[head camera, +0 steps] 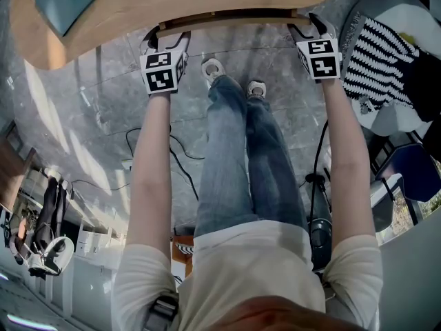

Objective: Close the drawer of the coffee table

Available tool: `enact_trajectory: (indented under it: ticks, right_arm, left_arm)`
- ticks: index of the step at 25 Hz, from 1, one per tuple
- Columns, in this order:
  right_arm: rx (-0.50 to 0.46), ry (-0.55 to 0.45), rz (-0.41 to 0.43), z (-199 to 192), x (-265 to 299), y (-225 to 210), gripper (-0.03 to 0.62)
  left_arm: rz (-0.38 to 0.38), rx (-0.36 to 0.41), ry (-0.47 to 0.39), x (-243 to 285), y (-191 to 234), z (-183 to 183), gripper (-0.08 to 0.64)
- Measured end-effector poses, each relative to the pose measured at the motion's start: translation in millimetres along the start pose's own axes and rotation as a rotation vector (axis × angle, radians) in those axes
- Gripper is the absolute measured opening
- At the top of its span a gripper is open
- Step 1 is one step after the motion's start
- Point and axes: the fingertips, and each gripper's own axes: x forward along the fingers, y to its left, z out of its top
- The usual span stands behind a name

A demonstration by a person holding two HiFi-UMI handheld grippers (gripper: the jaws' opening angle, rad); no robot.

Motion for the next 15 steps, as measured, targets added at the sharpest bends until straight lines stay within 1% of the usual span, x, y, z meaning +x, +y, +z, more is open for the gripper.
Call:
enact_trajectory:
  ticks: [15]
  right_arm:
    - [-0.004, -0.020, -0.008, 18.1, 8.1, -13.0, 0.268]
  left_arm:
    - [0.007, -0.014, -0.024, 9.6, 6.7, 18.6, 0.333]
